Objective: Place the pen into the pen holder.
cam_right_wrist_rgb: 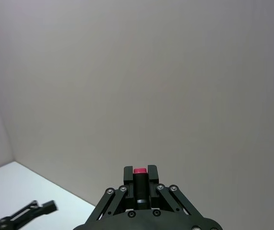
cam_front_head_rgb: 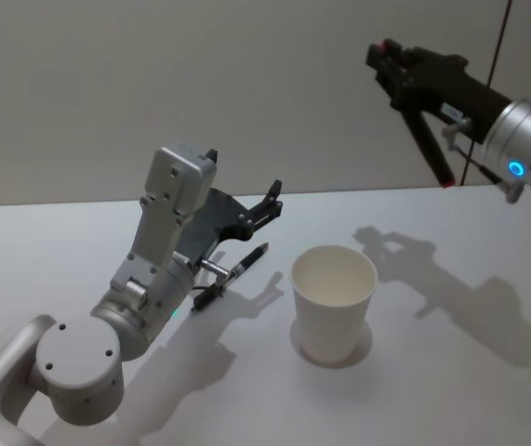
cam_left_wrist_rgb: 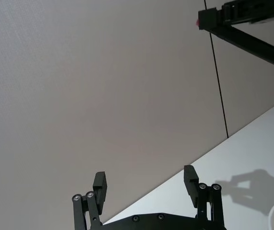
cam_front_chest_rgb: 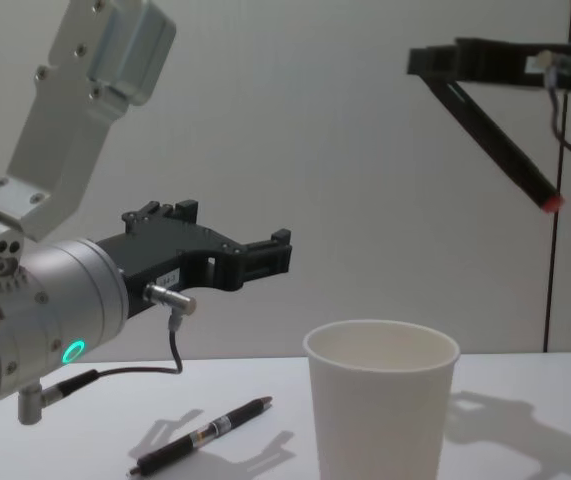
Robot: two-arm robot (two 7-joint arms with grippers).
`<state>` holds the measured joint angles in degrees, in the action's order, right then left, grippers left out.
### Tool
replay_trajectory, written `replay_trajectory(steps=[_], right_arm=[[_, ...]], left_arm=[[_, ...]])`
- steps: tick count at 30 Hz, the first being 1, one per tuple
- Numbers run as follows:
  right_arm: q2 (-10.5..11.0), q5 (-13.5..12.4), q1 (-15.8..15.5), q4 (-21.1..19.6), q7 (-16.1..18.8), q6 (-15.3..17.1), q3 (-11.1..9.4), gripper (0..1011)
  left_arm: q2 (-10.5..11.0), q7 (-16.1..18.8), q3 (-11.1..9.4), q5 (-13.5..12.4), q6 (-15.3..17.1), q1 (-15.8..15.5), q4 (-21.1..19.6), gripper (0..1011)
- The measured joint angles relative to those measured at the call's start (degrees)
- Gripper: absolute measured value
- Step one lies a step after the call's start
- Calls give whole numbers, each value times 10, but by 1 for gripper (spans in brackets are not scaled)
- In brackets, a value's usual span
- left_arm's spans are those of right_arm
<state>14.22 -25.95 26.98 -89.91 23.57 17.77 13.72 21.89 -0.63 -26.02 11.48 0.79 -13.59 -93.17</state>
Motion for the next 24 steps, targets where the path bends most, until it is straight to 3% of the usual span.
replay_trajectory(steps=[14,24], right_arm=[[-9,-60,-5,-16,76,-13,14,165],[-9,-57,-9,-9,94,-27,23,165]], left_arm=[[0,0,0,0,0,0,0,1000],[0,0,0,0,0,0,0,1001]])
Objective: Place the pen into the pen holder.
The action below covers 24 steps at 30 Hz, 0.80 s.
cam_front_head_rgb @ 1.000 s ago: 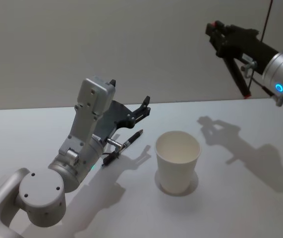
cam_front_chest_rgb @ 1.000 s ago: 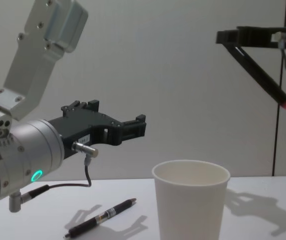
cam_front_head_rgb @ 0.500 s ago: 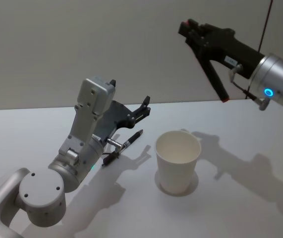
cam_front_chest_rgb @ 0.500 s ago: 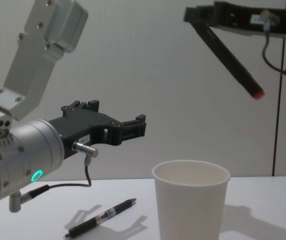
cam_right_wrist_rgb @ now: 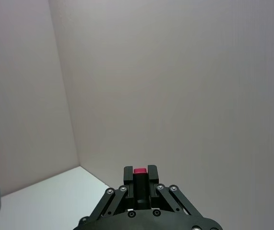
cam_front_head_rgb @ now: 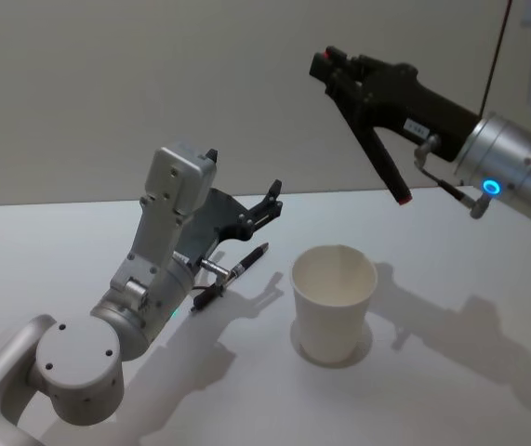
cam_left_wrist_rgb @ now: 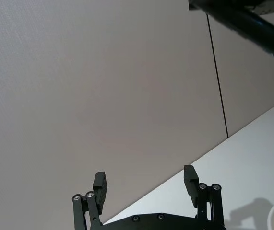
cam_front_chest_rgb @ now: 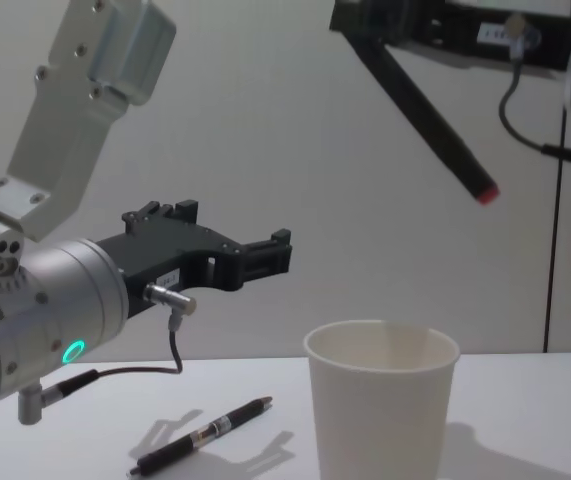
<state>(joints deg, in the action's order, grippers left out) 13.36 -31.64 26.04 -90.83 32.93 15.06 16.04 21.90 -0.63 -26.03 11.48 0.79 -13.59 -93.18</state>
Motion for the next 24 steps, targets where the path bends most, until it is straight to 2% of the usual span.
replay_trajectory(steps=[5,13,24], right_arm=[[2,20,-8,7,-13,-16,6,165],[1,37,-26,20,-45,-40,18,165],[-5,36,-35,5,-47,-59,30,165]], left_arm=[[0,0,0,0,0,0,0,1000],[0,0,0,0,0,0,0,1000],[0,0,0,0,0,0,0,1000]])
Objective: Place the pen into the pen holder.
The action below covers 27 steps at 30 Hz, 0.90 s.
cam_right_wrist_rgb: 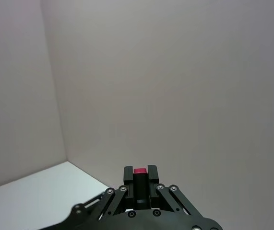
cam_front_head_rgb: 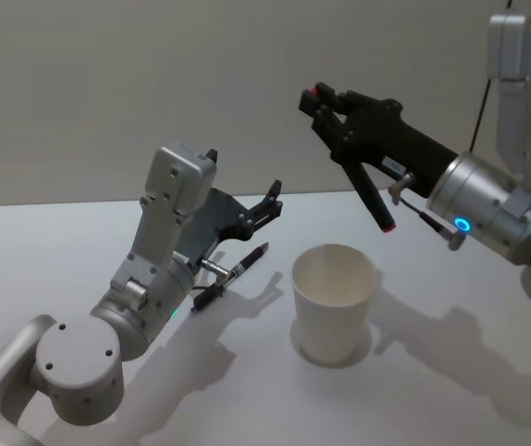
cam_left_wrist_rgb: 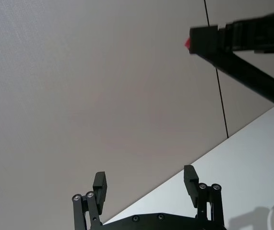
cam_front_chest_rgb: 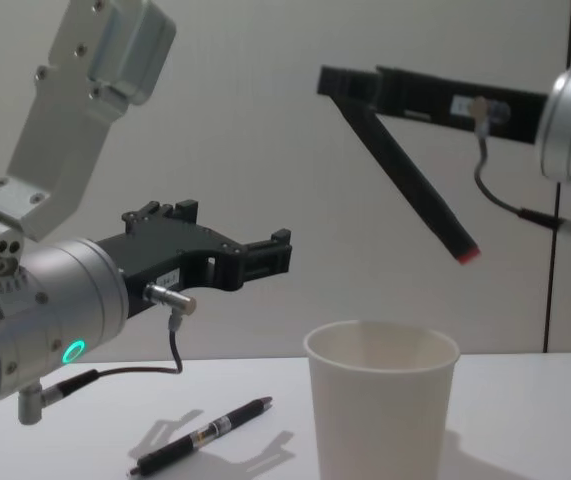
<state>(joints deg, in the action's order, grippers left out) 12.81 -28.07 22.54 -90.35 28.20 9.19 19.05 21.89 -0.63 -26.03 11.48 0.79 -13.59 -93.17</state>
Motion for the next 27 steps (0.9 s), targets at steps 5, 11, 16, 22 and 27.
replay_trajectory(steps=[5,11,16,22,27], right_arm=[[-6,-1,2,-14,9,-5,6,165],[-10,7,4,-29,20,-11,14,165],[-9,25,1,-36,23,-22,20,165],[-4,56,-10,-39,13,-46,28,165],[1,84,-22,-39,-6,-77,34,165]], left_arm=[[0,0,0,0,0,0,0,1000],[0,0,0,0,0,0,0,1000],[0,0,0,0,0,0,0,1000],[0,0,0,0,0,0,0,1000],[0,0,0,0,0,0,0,1000]])
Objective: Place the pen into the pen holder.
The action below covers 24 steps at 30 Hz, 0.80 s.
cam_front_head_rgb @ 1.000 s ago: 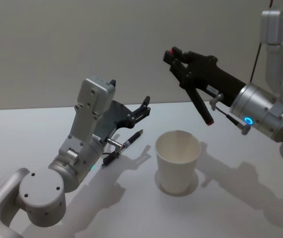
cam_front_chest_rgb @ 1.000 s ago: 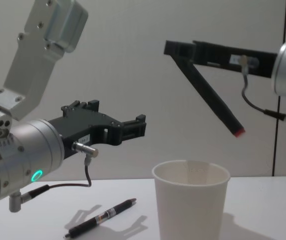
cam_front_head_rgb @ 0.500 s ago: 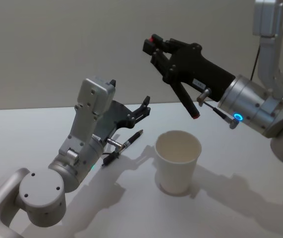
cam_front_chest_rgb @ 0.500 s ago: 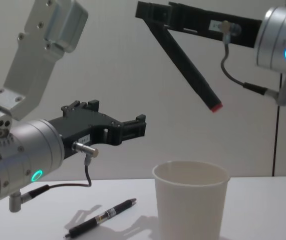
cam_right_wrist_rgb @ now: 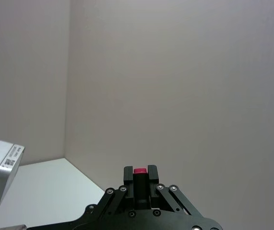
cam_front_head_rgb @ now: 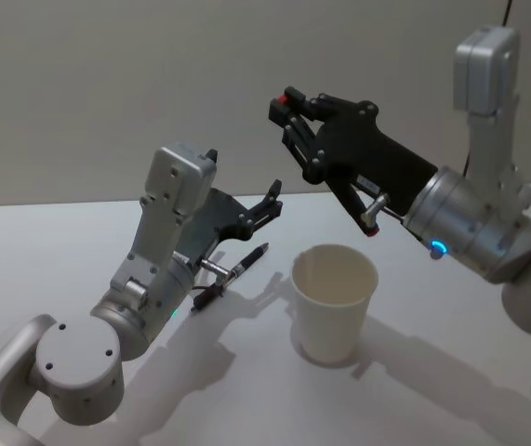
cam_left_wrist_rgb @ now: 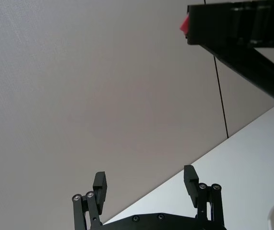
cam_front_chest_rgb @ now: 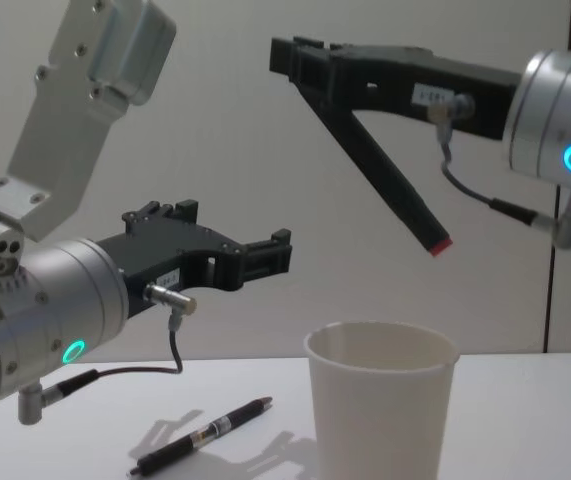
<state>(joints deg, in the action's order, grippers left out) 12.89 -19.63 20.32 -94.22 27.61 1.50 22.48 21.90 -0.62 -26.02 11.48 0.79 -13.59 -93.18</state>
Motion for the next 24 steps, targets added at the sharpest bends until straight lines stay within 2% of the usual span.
replay_trajectory(steps=[5,9,24], right_arm=[[3,24,-13,2,-23,-36,6,165],[4,34,-21,4,-35,-56,10,165],[0,40,-37,25,-53,-98,22,165]], left_arm=[[0,0,0,0,0,0,0,1001],[0,0,0,0,0,0,0,1001],[0,0,0,0,0,0,0,1000]])
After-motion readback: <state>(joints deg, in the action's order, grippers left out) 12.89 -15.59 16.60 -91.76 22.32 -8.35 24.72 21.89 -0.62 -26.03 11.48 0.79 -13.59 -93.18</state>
